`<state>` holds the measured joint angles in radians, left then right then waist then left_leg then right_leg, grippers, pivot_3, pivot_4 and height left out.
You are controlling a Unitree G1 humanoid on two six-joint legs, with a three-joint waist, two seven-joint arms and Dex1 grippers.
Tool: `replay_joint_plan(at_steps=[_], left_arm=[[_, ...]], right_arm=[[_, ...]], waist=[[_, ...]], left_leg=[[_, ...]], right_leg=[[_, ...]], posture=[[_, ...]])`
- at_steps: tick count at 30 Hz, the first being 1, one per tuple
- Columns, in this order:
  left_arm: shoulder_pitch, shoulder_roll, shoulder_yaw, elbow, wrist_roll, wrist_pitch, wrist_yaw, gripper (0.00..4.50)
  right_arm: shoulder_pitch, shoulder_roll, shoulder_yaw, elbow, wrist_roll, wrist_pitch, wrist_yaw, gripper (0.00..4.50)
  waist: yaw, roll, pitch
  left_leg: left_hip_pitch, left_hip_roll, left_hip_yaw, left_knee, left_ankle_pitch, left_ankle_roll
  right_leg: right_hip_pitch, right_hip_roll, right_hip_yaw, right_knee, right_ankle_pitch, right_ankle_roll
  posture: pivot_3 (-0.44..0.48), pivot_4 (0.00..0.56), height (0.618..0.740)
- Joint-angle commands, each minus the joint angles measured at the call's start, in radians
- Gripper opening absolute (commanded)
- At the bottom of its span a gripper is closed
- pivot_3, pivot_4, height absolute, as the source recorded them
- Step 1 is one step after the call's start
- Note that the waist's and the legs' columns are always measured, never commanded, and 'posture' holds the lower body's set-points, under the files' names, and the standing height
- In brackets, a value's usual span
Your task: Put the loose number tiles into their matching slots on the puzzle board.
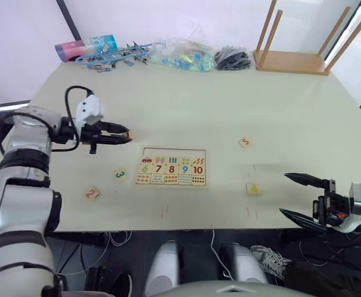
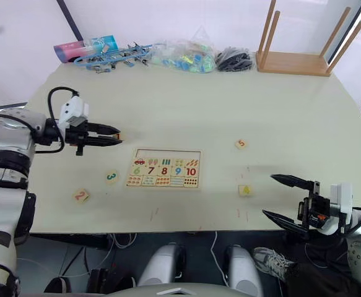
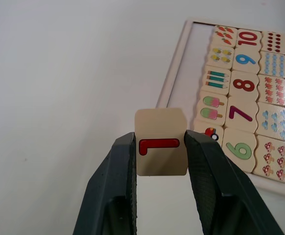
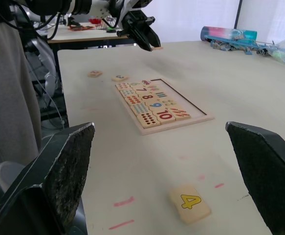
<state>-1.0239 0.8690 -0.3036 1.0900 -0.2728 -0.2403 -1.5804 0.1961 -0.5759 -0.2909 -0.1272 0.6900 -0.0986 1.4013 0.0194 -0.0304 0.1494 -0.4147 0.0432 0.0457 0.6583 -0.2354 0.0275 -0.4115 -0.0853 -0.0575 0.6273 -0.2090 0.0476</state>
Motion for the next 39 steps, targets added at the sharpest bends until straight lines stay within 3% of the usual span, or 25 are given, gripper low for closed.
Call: replay_joint_plan(at_steps=[1, 7, 14, 25, 39], left_arm=[[-0.044, -0.001, -0.084, -0.012, -0.051, -0.033, -0.034, 0.97], [-0.093, -0.055, -0.195, 0.053, -0.041, -0.104, -0.034, 0.97], [-0.122, -0.102, -0.241, 0.123, 0.017, -0.184, -0.034, 0.97], [-0.151, -0.131, -0.202, 0.193, 0.129, -0.235, -0.034, 0.97], [-0.157, -0.153, -0.054, 0.227, 0.274, -0.235, -0.029, 0.97]], right_arm=[[0.019, 0.006, -0.019, -0.055, 0.005, -0.019, -0.026, 4.50], [0.050, 0.019, -0.027, -0.088, -0.004, -0.028, -0.070, 4.50], [0.078, 0.017, -0.031, -0.102, -0.003, -0.047, -0.086, 4.50], [0.102, 0.010, -0.042, -0.097, 0.001, -0.068, -0.083, 4.50], [0.112, 0.004, -0.041, -0.110, 0.003, -0.073, -0.096, 4.50]], waist=[[-0.002, 0.000, 0.000], [-0.003, 0.000, 0.000], [-0.002, 0.000, 0.000], [-0.001, -0.001, 0.001], [-0.002, -0.001, 0.001]], left_leg=[[0.000, 0.000, 0.001, 0.001, 0.000, 0.000], [0.000, 0.000, 0.001, 0.003, -0.001, 0.001], [-0.002, 0.000, 0.001, 0.006, -0.002, 0.003], [-0.003, 0.000, 0.002, 0.010, -0.004, 0.006], [-0.003, 0.000, 0.002, 0.011, -0.004, 0.006]], right_leg=[[0.000, 0.000, 0.001, 0.000, 0.000, 0.000], [0.000, 0.000, 0.001, 0.000, 0.000, 0.000], [0.000, 0.000, 0.002, 0.000, -0.001, -0.002], [0.001, 0.000, 0.003, 0.000, 0.001, -0.001], [0.001, 0.000, 0.003, 0.000, 0.001, -0.001]], posture=[[0.000, 0.150, 0.737], [0.000, 0.150, 0.737], [0.000, 0.150, 0.737], [0.000, 0.150, 0.737], [0.000, 0.150, 0.737]])
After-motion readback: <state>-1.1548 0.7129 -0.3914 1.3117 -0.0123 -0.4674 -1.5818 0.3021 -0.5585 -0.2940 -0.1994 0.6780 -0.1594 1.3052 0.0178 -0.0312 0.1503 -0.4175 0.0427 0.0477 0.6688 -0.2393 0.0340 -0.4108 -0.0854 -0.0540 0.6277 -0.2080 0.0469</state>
